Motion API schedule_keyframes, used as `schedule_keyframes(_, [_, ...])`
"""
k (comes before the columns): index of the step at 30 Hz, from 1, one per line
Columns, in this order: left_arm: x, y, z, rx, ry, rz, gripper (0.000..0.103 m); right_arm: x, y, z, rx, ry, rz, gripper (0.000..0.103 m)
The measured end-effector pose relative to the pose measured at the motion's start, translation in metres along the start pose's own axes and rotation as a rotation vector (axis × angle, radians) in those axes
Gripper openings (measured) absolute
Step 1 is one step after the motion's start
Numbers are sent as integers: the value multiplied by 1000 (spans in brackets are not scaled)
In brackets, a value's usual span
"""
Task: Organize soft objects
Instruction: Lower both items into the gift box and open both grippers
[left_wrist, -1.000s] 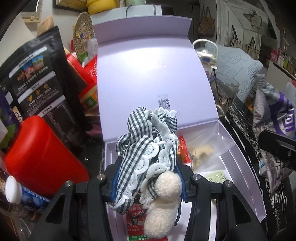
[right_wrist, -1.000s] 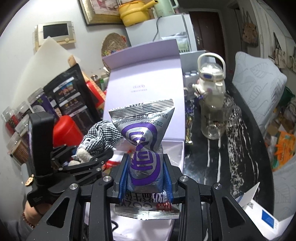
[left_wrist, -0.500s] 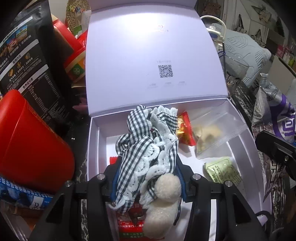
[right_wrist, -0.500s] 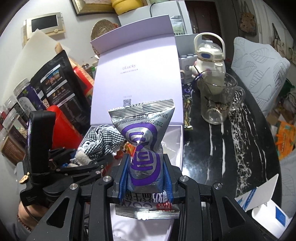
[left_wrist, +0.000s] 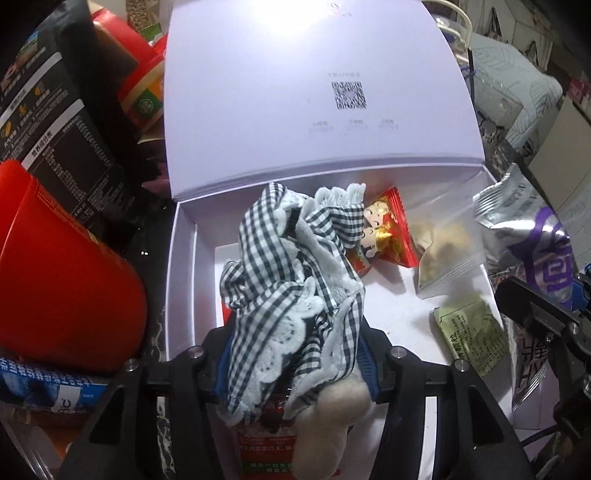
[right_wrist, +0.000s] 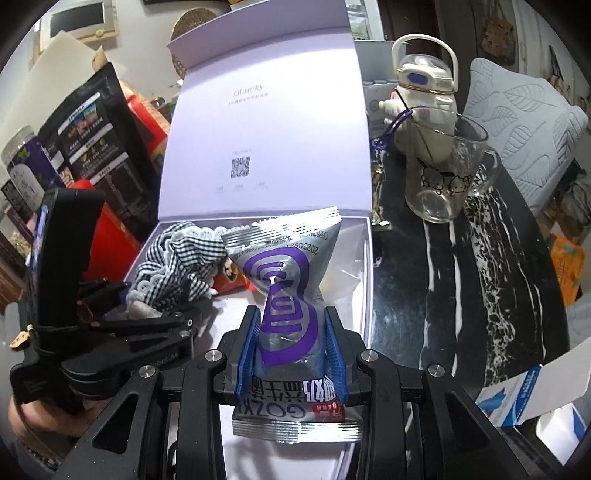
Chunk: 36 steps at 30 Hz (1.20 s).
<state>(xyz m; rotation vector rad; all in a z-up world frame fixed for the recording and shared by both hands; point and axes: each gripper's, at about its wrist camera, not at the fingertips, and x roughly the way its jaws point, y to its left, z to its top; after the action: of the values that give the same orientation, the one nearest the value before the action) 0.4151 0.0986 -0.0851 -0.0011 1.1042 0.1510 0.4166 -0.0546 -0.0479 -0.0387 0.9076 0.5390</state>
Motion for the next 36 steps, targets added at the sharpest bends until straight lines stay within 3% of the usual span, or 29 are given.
schedule_keyframes(15, [-3,-3,7,-18,18,21,54,16,4,-2,-26,68,-26,38])
schedule_keyframes(19, [-9,-2,7,-12,11,28,54,14,6,-2,-34,69,-20,51])
schedule_keyframes(27, [-14,-8,9,-14,14,37,55,8,8,-2,-40,71,-29,55])
schedule_keyframes(29, [-16,-10,10,-13,6,36,55,4,9,-1,-42,60,-45,63])
schedule_keyframes(36, [-24,-10,9,-18,-19,27,57,-11,6,1,-41,27,-68,64])
